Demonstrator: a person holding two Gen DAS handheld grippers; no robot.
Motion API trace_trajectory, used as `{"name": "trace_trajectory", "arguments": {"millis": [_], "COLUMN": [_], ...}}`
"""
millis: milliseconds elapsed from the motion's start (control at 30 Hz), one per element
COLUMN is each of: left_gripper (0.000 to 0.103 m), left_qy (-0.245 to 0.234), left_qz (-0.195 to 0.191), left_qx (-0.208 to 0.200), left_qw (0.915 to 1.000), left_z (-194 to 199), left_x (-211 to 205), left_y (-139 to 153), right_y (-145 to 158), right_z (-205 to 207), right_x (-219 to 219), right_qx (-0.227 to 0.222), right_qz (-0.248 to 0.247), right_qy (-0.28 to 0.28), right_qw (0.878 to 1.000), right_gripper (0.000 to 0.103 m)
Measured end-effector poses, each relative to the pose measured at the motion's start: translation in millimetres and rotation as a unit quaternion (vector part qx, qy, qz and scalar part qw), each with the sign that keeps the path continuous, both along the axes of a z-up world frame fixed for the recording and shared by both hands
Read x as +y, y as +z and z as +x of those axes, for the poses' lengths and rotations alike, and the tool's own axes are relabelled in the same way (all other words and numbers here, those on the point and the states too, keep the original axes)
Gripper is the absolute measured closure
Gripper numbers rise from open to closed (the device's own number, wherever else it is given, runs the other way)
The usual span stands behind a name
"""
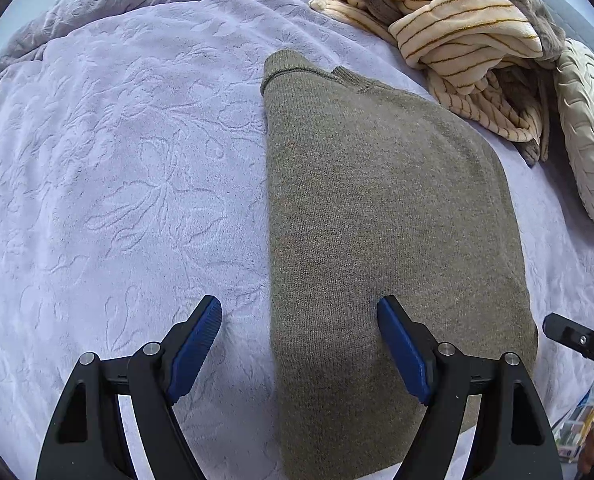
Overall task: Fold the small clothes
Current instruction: 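Open the right tool and withdraw it from the sweater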
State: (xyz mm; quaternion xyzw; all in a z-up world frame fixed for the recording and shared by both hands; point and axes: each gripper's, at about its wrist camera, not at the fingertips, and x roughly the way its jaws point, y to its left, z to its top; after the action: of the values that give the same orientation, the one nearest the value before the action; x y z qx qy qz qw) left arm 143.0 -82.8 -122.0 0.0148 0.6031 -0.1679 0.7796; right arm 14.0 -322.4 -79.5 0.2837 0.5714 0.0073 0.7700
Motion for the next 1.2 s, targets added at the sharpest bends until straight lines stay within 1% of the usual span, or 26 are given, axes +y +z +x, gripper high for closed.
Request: {"name": "trace_trajectory", "arguments": {"millis": [33,67,100,167,267,300,400,433,467,500,567,600,667,767,867,967,1033,1067,1100,1200], "left_gripper": [0.022,0.022,0.022,0.022,0.022,0.022,0.021,0.021,0.009,0.000,0.000,0.000,0.000,0.000,0.000,0.000,0.000,0.000,0.000,0.000], "left_qy": [0.000,0.001,0.001,-0.001,-0.006,-0.007,0.000,0.004,0.006,0.009,0.010,0.009,0.007,0.006,0.005,0.005,0.006,0.007,0.008,0.007], "left_qz": [0.001,0.004,0.007,0.012,0.016,0.015,0.005,0.003,0.004,0.007,0.009,0.009,0.010,0.010,0.003,0.006,0.008,0.008,0.007,0.008], "left_qx": [-0.001,-0.001,-0.002,-0.004,-0.003,-0.001,0.015,0.022,0.026,0.029,0.033,0.036,0.041,0.047,0.056,0.060,0.066,0.069,0.071,0.071], "left_qw": [1.0000,1.0000,1.0000,0.9999,0.9998,0.9999,0.9999,0.9998,0.9996,0.9995,0.9994,0.9993,0.9991,0.9988,0.9984,0.9982,0.9978,0.9975,0.9974,0.9974], "left_z": [0,-1,-2,-3,-8,-9,-13,-15,-17,-19,-25,-28,-33,-39,-41,-42,-42,-42,-42,-44], "left_x": [0,-1,-2,-3,-3,-3,2,4,6,8,11,13,15,17,18,18,17,16,16,14], "left_y": [0,1,2,4,9,10,10,9,9,8,7,7,6,7,8,6,4,2,2,0], "right_y": [3,6,6,3,-10,-18,-48,-55,-61,-64,-64,-62,-56,-50,-44,-37,-36,-36,-35,-32], "right_z": [-3,-4,-1,-2,-2,-3,-7,-10,-14,-18,-24,-26,-30,-37,-41,-43,-43,-42,-42,-39], "right_x": [1,5,12,19,27,28,21,16,10,4,-1,-1,-2,-7,-14,-15,-14,-14,-14,-11], "right_qx": [-0.006,-0.012,-0.015,-0.009,0.003,0.014,0.069,0.079,0.082,0.082,0.082,0.082,0.083,0.082,0.078,0.072,0.068,0.067,0.064,0.057], "right_qz": [0.001,0.000,-0.003,-0.013,-0.002,0.000,-0.005,0.005,0.025,0.043,0.051,0.044,0.025,0.006,0.010,0.018,0.029,0.032,0.035,0.042], "right_qy": [0.003,0.008,0.014,0.026,0.038,0.038,0.011,-0.002,-0.018,-0.036,-0.047,-0.046,-0.040,-0.044,-0.060,-0.059,-0.053,-0.051,-0.048,-0.040], "right_qw": [1.000,1.000,1.000,1.000,0.999,0.999,0.998,0.997,0.996,0.995,0.994,0.995,0.995,0.996,0.995,0.996,0.996,0.996,0.996,0.997], "right_gripper": [0.087,0.085,0.074,0.060,0.060,0.060,0.060,0.060,0.060,0.059,0.059,0.056,0.054,0.054,0.054,0.053,0.048,0.041,0.037,0.037]}}
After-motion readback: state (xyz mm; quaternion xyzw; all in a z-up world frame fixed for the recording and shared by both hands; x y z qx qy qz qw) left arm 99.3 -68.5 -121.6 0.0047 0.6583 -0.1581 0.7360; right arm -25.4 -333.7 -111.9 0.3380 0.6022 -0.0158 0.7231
